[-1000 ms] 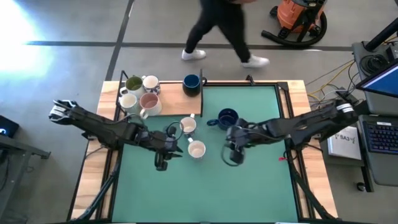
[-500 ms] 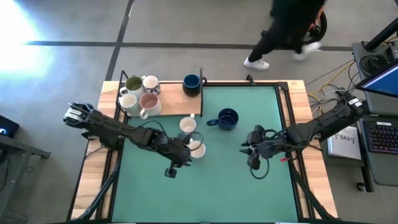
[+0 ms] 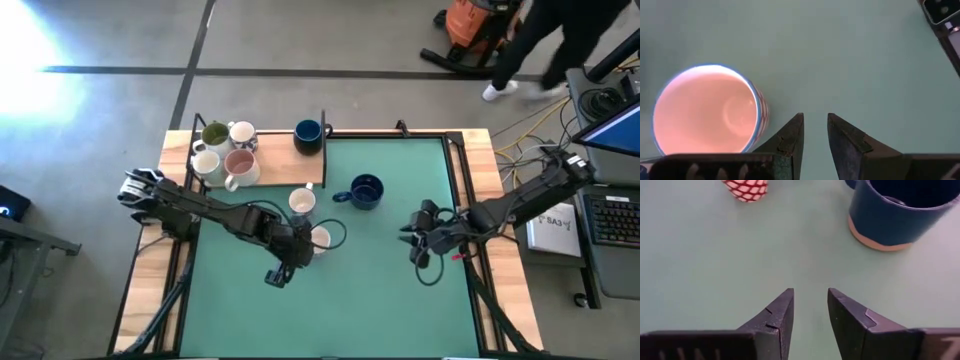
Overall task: Place coffee mugs
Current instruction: Put the red patterned mug on the shelf
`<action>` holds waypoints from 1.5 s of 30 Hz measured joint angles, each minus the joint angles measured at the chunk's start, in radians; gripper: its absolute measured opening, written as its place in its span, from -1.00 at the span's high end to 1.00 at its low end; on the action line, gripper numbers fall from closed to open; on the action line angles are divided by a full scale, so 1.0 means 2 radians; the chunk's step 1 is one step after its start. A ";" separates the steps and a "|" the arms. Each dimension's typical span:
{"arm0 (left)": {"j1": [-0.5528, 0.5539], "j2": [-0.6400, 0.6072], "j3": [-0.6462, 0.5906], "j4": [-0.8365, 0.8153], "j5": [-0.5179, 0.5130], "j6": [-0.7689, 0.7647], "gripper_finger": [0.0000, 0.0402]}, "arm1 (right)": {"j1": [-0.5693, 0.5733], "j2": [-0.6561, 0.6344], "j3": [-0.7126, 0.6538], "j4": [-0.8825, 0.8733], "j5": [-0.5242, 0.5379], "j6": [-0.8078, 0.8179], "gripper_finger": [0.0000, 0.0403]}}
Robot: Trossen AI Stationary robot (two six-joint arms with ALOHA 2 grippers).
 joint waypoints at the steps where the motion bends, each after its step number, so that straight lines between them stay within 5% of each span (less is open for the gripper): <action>1: 0.000 0.000 0.000 0.000 -0.002 0.000 0.66 | 0.000 -0.007 -0.007 0.001 0.003 0.000 0.47; 7: 0.002 -0.001 -0.011 0.015 -0.001 -0.006 0.66 | 0.000 -0.053 -0.040 0.029 0.008 -0.043 0.48; 19: 0.002 -0.005 -0.015 0.019 0.002 -0.006 0.66 | 0.000 -0.141 -0.098 0.095 0.102 -0.133 0.52; 45: 0.020 0.015 -0.015 0.017 -0.041 0.083 0.66 | 0.000 -0.145 -0.100 0.095 0.103 -0.119 0.57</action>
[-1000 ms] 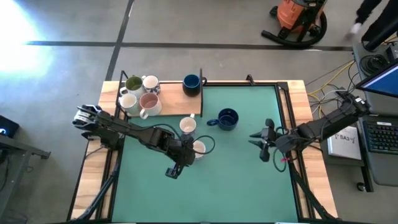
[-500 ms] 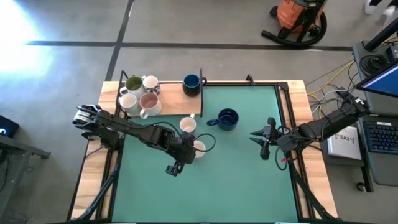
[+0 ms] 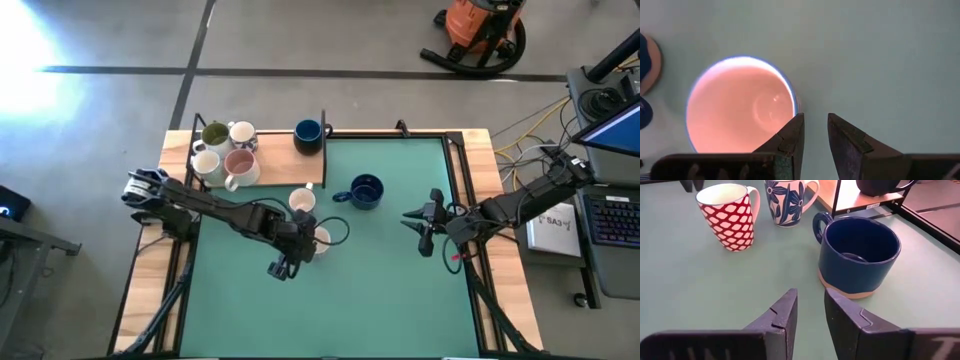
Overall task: Place coffee mugs
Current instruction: Put the red patterned mug on the shelf
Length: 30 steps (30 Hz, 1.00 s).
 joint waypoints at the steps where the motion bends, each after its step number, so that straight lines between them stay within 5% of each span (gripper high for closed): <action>1: 0.002 0.004 0.000 0.000 0.000 0.000 0.66 | 0.000 0.000 0.000 0.000 0.000 0.000 0.57; 7: 0.010 0.020 0.000 -0.001 -0.048 0.012 0.66 | 0.000 0.000 0.000 0.000 0.000 0.000 0.56; 15: 0.000 0.020 0.040 -0.066 -0.026 -0.020 0.66 | 0.000 0.000 0.000 0.000 0.000 0.000 0.58; 30: 0.018 0.040 0.061 -0.058 -0.050 0.016 0.66 | 0.000 0.000 0.000 0.000 0.000 0.000 0.59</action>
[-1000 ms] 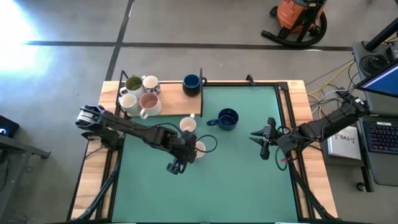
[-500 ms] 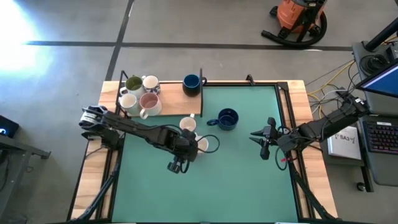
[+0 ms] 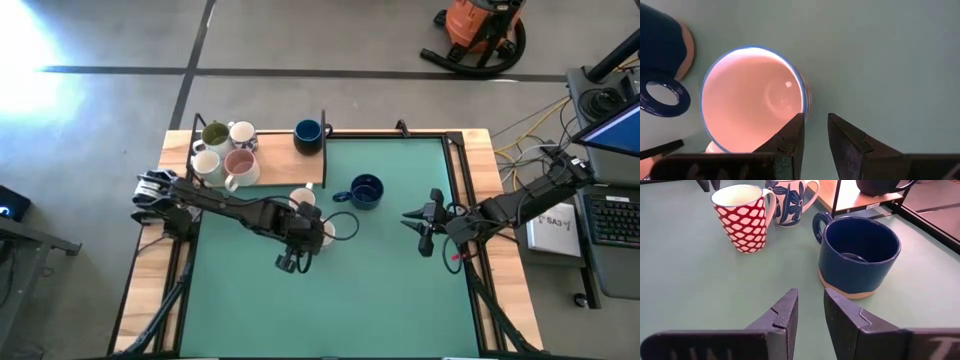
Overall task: Place coffee mugs
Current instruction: Put the red patterned mug on the shelf
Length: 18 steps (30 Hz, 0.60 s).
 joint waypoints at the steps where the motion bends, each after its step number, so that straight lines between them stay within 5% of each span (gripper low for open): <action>1: 0.002 0.002 0.000 -0.001 0.000 0.000 0.66 | 0.000 0.000 0.000 0.000 0.000 0.000 0.60; 18: 0.009 0.018 0.004 0.019 -0.003 0.017 0.66 | 0.000 0.000 0.000 0.000 0.000 0.000 0.56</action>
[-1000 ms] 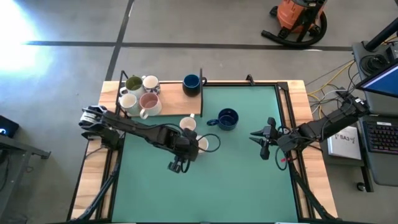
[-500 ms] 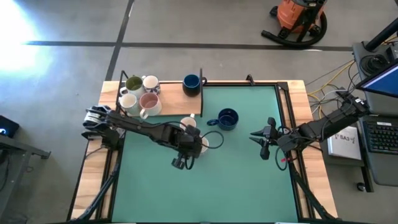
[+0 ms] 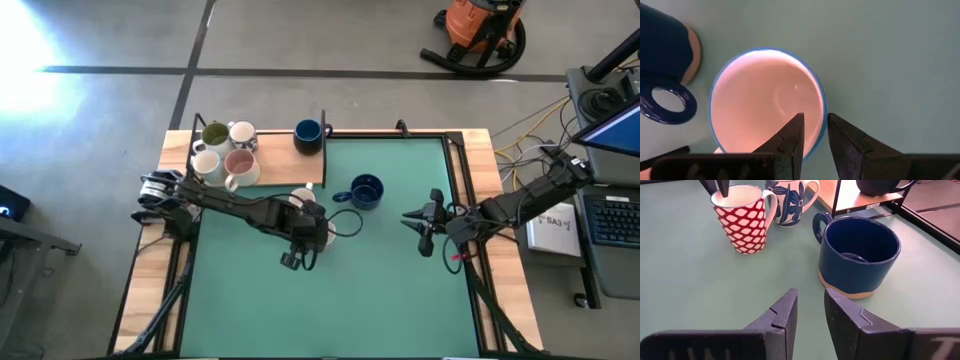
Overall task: Place coffee mugs
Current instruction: Put the red patterned mug on the shelf
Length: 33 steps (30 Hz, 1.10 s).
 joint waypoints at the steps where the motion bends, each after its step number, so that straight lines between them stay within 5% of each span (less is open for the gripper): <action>1: 0.001 0.000 0.000 0.002 0.000 0.000 0.66 | 0.000 0.000 0.000 0.000 0.000 0.000 0.56; 27: 0.006 0.024 -0.002 0.019 0.019 -0.005 0.67 | 0.000 0.000 0.000 0.000 0.000 0.000 0.59; 33: 0.006 0.024 0.015 0.013 0.021 -0.034 0.93 | 0.000 0.000 0.000 0.000 0.000 0.000 0.64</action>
